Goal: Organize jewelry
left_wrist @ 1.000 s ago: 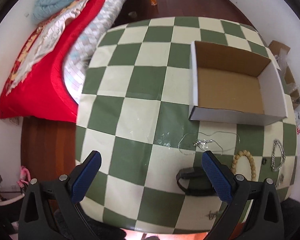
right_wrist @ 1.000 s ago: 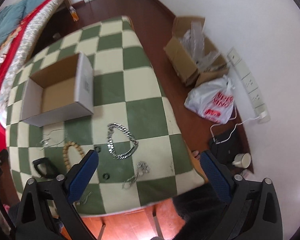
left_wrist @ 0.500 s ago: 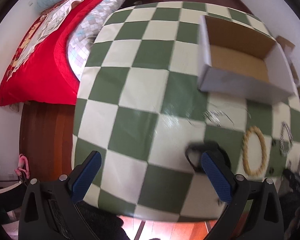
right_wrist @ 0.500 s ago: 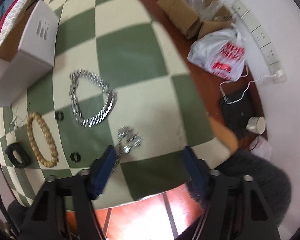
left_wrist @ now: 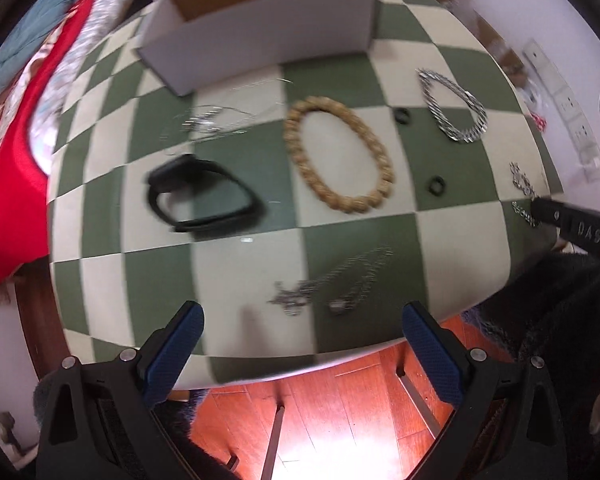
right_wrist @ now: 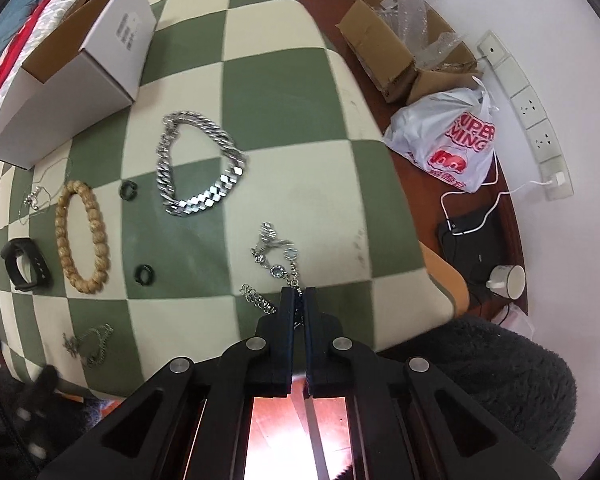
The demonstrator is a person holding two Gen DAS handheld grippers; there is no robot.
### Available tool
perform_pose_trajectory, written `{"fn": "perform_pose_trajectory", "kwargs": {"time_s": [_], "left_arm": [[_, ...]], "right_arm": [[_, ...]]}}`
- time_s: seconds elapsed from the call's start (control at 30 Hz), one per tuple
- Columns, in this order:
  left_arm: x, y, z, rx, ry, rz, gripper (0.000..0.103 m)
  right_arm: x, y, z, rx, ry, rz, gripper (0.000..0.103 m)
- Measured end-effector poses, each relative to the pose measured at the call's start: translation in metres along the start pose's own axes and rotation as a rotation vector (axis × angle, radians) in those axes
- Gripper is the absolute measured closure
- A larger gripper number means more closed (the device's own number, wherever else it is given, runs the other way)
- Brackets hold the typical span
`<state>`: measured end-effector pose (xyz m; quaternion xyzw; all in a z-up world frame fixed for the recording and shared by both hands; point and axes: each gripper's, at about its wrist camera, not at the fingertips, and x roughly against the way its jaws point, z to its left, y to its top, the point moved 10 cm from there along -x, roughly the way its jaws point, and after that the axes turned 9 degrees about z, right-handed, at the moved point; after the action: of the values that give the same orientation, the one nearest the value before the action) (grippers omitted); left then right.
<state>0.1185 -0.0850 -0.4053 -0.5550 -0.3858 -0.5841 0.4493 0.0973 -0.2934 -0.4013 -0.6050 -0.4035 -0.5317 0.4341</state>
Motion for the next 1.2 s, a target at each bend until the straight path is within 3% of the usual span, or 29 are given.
{"fn": "perform_pose_trajectory", "kwargs": {"time_s": [0.67,0.73,0.83,0.93,1.0,1.2], "left_arm": [[-0.018,0.004,-0.009,-0.012,0.004,0.022,0.003],[-0.017,0.005,-0.01,-0.015,-0.016,0.008,0.01],[-0.012,0.003,-0.013,-0.022,-0.076,0.001,0.032],[-0.004,0.001,-0.019,-0.052,-0.091,-0.009,0.065],[-0.001,0.001,-0.021,-0.068,-0.087,-0.011,0.093],[0.002,0.002,-0.013,-0.053,-0.074,-0.013,0.101]], "right_arm": [[-0.004,0.011,-0.026,-0.045,0.028,0.013,0.099],[-0.005,0.012,-0.03,-0.058,0.035,0.015,0.098],[-0.005,0.012,-0.034,-0.11,0.112,0.023,0.092],[-0.005,0.012,-0.038,-0.139,0.158,0.03,0.082],[-0.005,0.012,-0.037,-0.135,0.149,0.025,0.074],[-0.007,0.013,-0.022,-0.084,0.081,0.009,0.064]]}}
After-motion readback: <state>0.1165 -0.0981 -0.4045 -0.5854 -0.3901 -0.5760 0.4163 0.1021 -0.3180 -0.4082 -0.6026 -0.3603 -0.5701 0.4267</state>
